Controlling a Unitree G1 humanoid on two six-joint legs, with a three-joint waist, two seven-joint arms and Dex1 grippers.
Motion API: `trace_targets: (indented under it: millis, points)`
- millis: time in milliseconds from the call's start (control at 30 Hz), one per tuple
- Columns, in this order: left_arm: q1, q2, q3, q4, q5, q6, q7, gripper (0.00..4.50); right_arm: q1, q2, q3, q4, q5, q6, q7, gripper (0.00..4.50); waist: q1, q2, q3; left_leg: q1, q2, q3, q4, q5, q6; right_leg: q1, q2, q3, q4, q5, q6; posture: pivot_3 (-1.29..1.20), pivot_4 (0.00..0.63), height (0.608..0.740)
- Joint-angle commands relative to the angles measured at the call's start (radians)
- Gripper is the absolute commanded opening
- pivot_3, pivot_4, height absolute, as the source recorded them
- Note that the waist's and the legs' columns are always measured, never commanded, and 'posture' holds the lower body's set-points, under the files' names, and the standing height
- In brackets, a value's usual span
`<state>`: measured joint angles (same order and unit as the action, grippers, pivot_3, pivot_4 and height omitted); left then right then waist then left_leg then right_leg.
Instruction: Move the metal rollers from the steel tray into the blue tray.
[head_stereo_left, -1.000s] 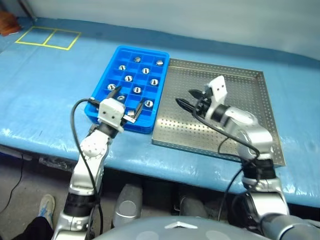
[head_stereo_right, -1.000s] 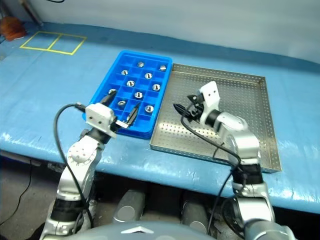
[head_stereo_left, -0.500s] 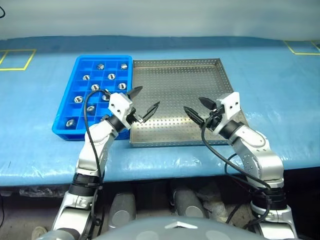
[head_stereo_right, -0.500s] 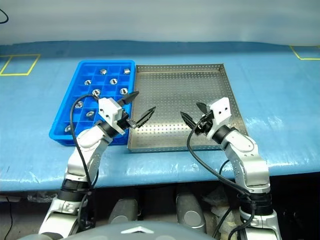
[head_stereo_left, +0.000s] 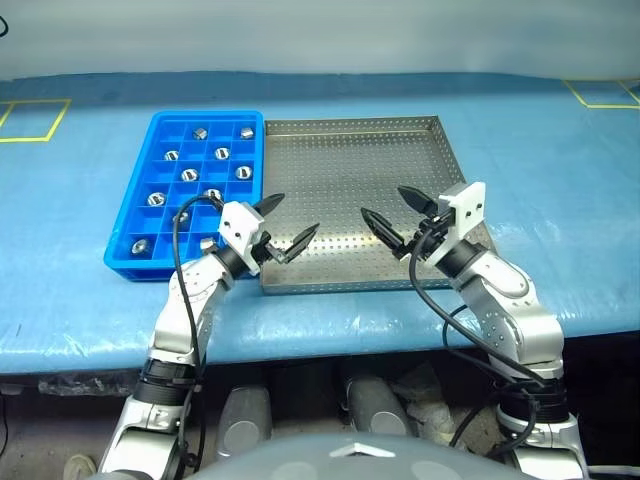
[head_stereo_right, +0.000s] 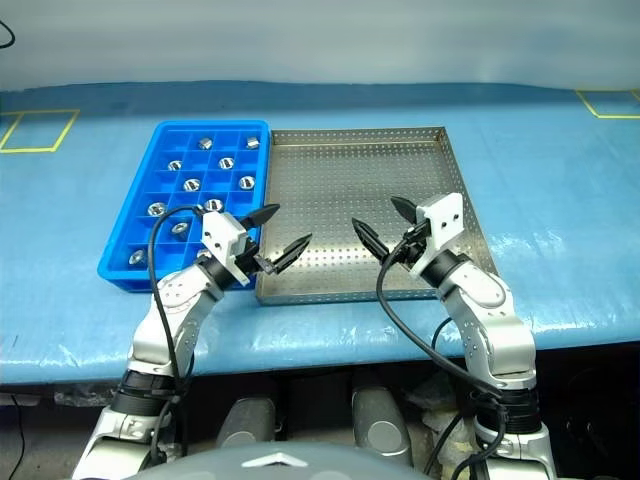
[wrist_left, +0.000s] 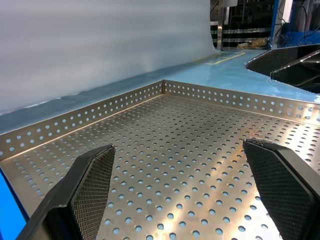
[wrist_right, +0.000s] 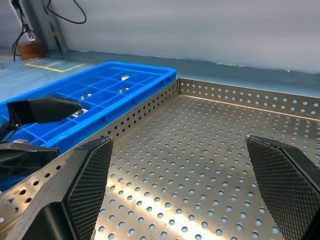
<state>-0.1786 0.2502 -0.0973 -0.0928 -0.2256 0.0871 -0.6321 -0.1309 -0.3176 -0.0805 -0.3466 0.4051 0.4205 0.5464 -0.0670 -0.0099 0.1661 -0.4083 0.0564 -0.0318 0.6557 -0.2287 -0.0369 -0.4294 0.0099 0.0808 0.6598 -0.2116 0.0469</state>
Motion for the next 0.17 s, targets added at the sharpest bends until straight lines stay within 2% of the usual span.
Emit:
trace_targets:
  millis: [33,167]
  points:
    - [-0.005,0.004,0.001,-0.06,-0.01,0.0,0.005,4.5,-0.014,-0.01,-0.016,-0.03,0.012,-0.031,0.0,4.48,0.0,0.0,0.0,0.0,0.0,0.0,0.0,0.0,0.0,0.0,0.0,0.0,0.0,0.0,0.0,-0.03,0.15,0.74]
    - [-0.004,0.005,0.001,-0.063,-0.005,-0.001,0.01,4.5,-0.015,-0.016,-0.012,-0.027,0.007,-0.033,0.0,4.48,0.0,0.0,0.0,0.0,0.0,0.0,0.0,0.0,0.0,0.0,0.0,0.0,0.0,0.0,0.0,-0.03,0.15,0.74]
